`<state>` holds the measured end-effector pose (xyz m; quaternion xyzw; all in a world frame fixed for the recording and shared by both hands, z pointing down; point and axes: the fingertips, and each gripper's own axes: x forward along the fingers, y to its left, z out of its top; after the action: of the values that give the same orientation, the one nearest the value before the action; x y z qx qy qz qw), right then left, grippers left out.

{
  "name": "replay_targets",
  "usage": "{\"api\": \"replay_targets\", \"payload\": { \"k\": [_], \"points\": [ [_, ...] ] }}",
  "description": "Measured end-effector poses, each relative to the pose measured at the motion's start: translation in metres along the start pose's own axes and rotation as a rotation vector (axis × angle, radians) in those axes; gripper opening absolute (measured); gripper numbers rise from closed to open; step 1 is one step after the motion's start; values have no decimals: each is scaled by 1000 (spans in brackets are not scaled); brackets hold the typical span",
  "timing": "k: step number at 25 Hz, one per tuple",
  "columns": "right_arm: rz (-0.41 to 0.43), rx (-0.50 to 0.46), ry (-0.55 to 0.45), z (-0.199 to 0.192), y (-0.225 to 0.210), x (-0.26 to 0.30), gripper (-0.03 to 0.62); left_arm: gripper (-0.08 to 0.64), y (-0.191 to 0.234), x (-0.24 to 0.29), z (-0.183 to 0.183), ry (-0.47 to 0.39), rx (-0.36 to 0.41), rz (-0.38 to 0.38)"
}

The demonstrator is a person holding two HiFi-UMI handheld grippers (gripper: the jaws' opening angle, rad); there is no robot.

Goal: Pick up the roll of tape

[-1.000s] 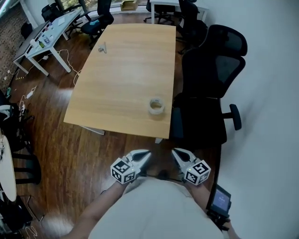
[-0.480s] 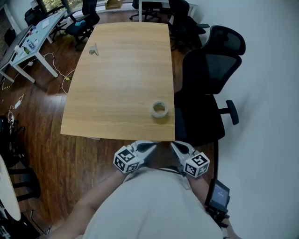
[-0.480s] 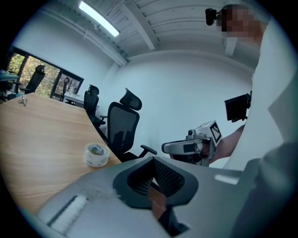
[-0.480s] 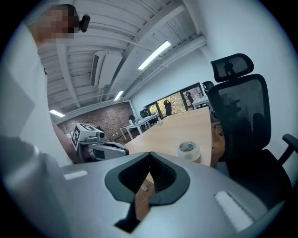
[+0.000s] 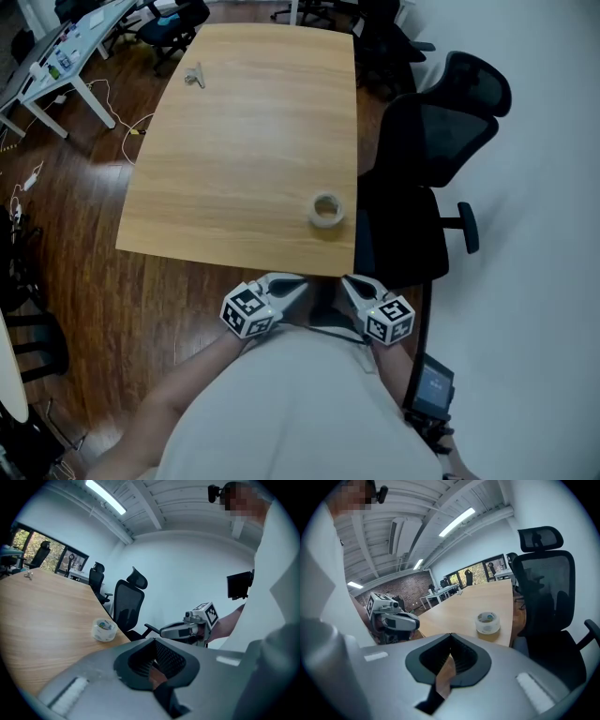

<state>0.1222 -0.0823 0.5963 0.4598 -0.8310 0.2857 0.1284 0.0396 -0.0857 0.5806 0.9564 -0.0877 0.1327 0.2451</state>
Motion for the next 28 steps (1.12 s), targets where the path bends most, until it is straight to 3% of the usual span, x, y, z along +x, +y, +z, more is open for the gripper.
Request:
{"api": "replay_targets", "payload": {
  "k": [7, 15, 21, 26, 28],
  "points": [
    [71, -63, 124, -8, -27, 28, 6, 6, 18, 12, 13, -13, -26, 93],
    [131, -230, 329, -11, -87, 62, 6, 6, 35, 36, 25, -44, -71, 217],
    [177, -483, 474, -5, -124, 83, 8, 6, 43, 48, 29, -87, -135, 299],
    [221, -671, 520, 11, -132, 102, 11, 6, 46, 50, 26, -123, -181, 364],
    [238, -759, 533, 20, -132, 109, 42, 6, 48, 48, 27, -141, -198, 389]
  ]
}}
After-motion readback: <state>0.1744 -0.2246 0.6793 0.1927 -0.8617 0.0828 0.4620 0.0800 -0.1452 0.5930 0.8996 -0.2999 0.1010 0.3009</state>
